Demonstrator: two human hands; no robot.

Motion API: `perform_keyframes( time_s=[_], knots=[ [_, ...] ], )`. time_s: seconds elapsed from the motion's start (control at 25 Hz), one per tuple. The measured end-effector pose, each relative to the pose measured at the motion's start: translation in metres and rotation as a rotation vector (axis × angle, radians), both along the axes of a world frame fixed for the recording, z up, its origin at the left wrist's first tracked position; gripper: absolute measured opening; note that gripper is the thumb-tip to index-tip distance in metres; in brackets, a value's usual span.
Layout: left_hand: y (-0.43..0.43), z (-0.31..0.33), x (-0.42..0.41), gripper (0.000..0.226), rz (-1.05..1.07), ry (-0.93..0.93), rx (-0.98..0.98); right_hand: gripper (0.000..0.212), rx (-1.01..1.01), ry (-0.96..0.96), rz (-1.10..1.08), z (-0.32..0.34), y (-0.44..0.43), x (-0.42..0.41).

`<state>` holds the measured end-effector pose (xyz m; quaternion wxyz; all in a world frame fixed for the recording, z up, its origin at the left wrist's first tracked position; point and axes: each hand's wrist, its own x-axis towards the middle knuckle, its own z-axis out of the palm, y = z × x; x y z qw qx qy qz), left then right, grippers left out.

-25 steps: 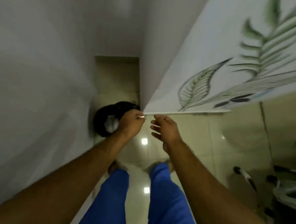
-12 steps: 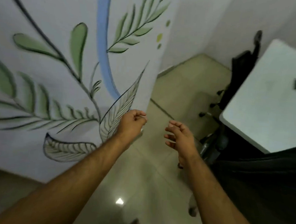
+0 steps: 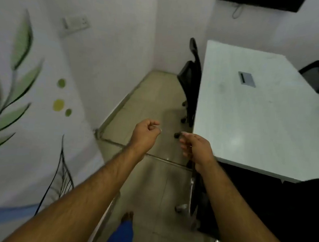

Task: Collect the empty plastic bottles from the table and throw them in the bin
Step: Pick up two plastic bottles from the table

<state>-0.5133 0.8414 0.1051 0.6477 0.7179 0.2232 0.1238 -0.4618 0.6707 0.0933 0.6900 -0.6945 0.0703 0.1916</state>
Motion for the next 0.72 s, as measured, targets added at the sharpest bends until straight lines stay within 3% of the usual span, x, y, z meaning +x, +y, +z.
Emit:
perform_keyframes(
  time_s=[0.36, 0.72],
  knots=[
    [0.054, 0.031, 0.287, 0.014, -0.322, 0.013, 0.035, 0.021, -0.058, 0.014, -0.283, 0.035, 0.038, 0.214],
    [0.063, 0.001, 0.545, 0.016, -0.539, 0.030, 0.159, 0.021, -0.083, 0.016, -0.442, -0.018, 0.046, 0.448]
  ],
)
